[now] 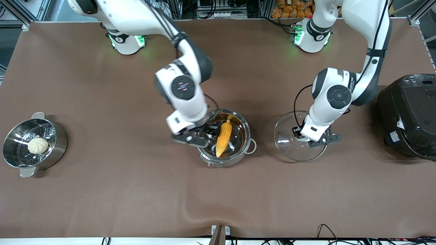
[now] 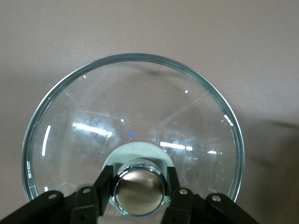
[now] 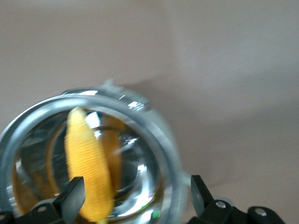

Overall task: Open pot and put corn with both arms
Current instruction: 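Lower the corn into the pot and open the right gripper, then withdraw the right gripper while the left gripper sets the lid down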

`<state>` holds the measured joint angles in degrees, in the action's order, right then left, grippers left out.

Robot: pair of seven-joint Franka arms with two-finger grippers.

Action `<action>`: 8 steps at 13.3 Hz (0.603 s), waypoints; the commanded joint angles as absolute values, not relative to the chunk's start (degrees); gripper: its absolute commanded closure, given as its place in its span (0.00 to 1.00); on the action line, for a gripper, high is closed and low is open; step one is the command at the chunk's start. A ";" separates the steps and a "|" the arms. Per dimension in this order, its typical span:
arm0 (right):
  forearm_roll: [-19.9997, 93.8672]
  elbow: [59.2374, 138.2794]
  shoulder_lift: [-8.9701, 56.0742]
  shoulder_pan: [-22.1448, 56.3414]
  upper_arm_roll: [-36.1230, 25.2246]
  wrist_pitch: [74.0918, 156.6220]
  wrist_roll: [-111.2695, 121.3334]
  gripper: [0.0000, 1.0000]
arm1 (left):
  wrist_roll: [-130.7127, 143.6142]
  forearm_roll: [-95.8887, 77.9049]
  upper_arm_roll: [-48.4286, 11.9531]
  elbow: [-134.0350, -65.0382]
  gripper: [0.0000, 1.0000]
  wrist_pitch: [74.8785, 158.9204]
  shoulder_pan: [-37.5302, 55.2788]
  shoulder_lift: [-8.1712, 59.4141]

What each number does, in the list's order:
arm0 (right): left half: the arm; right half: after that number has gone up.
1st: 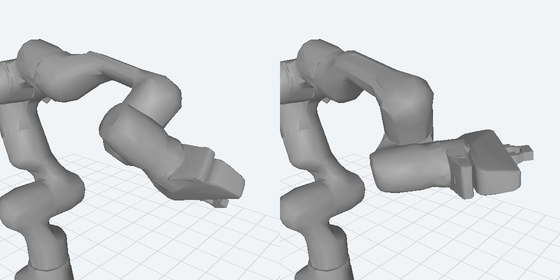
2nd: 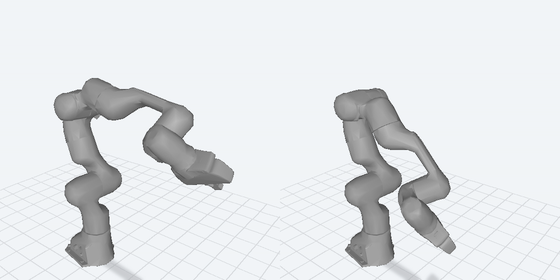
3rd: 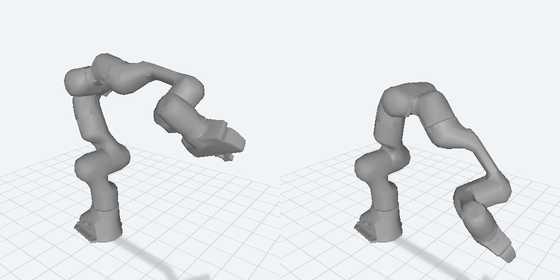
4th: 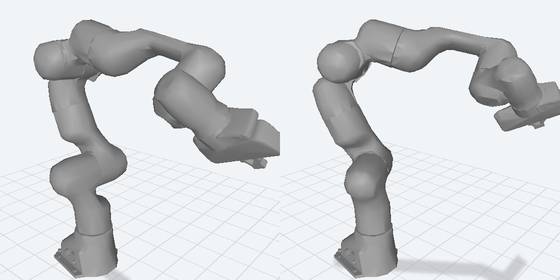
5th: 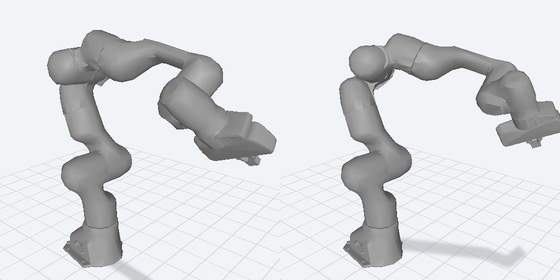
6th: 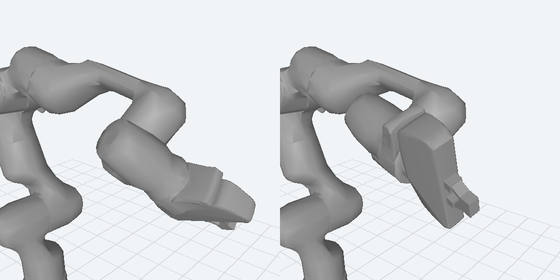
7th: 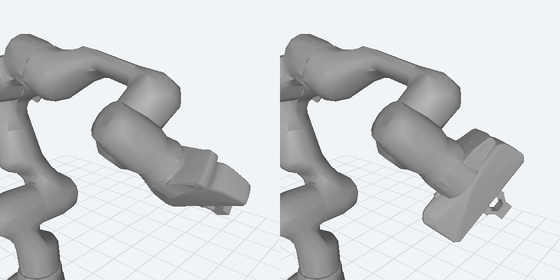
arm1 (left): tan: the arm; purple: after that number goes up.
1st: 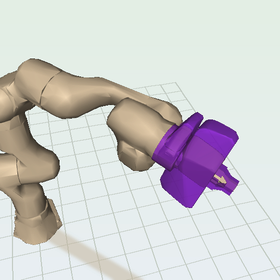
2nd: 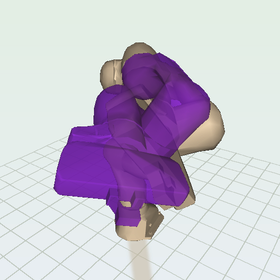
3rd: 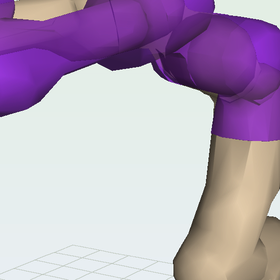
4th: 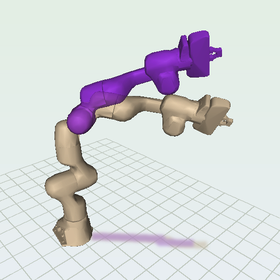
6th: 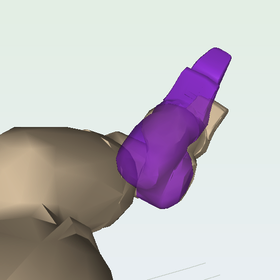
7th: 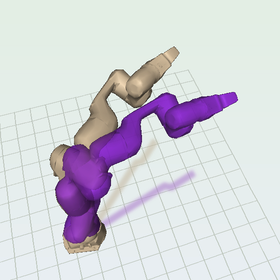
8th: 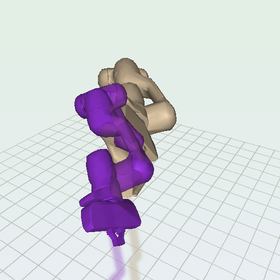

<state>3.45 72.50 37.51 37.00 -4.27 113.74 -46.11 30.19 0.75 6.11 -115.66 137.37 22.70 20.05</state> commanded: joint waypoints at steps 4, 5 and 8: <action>3.08 86.55 23.75 21.91 -3.08 111.45 -24.56 0.00 | 28.74 2.20 5.54 -121.64 1.00 146.07 20.57 20.74; 3.16 89.10 21.29 19.54 -3.08 111.36 -21.04 0.00 | 28.57 2.20 5.45 -121.64 1.00 146.07 19.78 21.00; 3.08 91.67 15.40 14.08 -3.16 103.83 -6.09 0.00 | 27.77 2.20 5.54 -121.64 1.00 145.99 19.69 21.80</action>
